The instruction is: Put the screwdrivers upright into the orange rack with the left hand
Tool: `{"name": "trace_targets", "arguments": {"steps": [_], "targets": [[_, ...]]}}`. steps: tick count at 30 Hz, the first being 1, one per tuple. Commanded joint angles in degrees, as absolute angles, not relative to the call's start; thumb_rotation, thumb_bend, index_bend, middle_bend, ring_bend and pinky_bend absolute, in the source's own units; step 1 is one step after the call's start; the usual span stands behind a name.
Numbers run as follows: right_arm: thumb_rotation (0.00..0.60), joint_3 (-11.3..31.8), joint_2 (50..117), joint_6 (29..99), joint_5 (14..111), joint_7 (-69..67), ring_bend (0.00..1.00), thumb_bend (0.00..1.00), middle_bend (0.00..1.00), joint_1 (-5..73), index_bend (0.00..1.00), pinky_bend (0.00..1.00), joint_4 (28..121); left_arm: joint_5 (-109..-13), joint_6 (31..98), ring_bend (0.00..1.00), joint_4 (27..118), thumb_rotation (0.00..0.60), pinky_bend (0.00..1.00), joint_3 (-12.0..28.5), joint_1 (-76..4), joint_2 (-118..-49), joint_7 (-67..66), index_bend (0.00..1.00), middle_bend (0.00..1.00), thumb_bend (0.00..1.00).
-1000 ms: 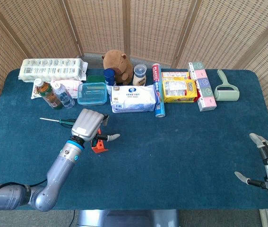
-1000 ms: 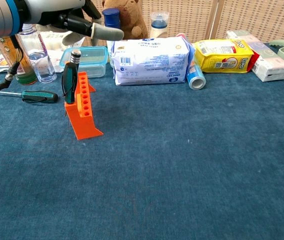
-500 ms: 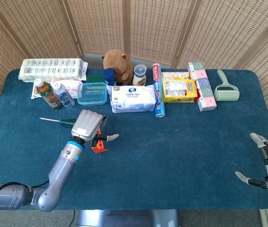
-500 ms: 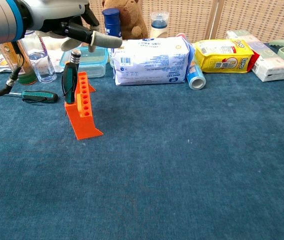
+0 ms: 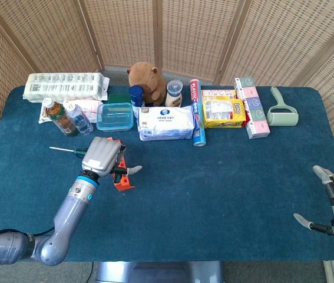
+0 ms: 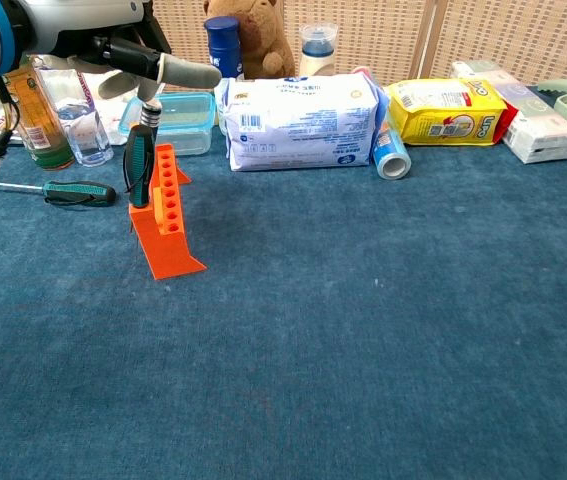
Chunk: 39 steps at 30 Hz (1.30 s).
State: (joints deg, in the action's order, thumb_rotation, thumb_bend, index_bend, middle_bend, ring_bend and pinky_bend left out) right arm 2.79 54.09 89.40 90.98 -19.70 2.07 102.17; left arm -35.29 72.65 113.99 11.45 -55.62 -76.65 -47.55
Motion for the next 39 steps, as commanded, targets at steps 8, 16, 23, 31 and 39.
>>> {"name": "trace_targets", "arguments": {"steps": [8, 16, 23, 31, 39], "targets": [[0.6, 2.8, 54.1, 89.2, 90.9, -19.4, 0.09, 0.16, 0.1, 2.1, 0.0, 0.09, 102.3, -37.4, 72.6, 0.93, 113.3, 0.0, 0.9, 11.3, -55.3, -76.5, -46.5, 0.73, 0.81, 0.0], [0.6, 2.8, 54.1, 89.1, 90.7, -19.5, 0.09, 0.16, 0.1, 2.1, 0.0, 0.09, 102.2, -36.8, 71.9, 0.93, 110.3, 0.0, 0.9, 10.8, -56.6, -79.7, -48.3, 0.73, 0.81, 0.0], [0.6, 2.9, 54.0, 89.0, 90.4, -19.9, 0.09, 0.16, 0.1, 2.1, 0.0, 0.09, 102.0, -37.5, 71.7, 0.93, 109.0, 0.0, 0.9, 12.4, -57.7, -81.7, -47.7, 0.73, 0.81, 0.0], [0.6, 3.0, 53.9, 89.0, 90.4, -20.5, 0.09, 0.16, 0.1, 2.1, 0.0, 0.09, 101.8, -36.8, 71.9, 0.93, 108.2, 0.0, 0.9, 12.4, -58.8, -83.5, -49.4, 0.73, 0.81, 0.0], [0.6, 3.0, 53.8, 89.1, 90.4, -20.9, 0.09, 0.16, 0.1, 2.0, 0.0, 0.09, 101.7, -35.7, 72.1, 0.93, 106.5, 0.0, 0.9, 12.3, -58.6, -85.1, -49.2, 0.73, 0.81, 0.0]]}}
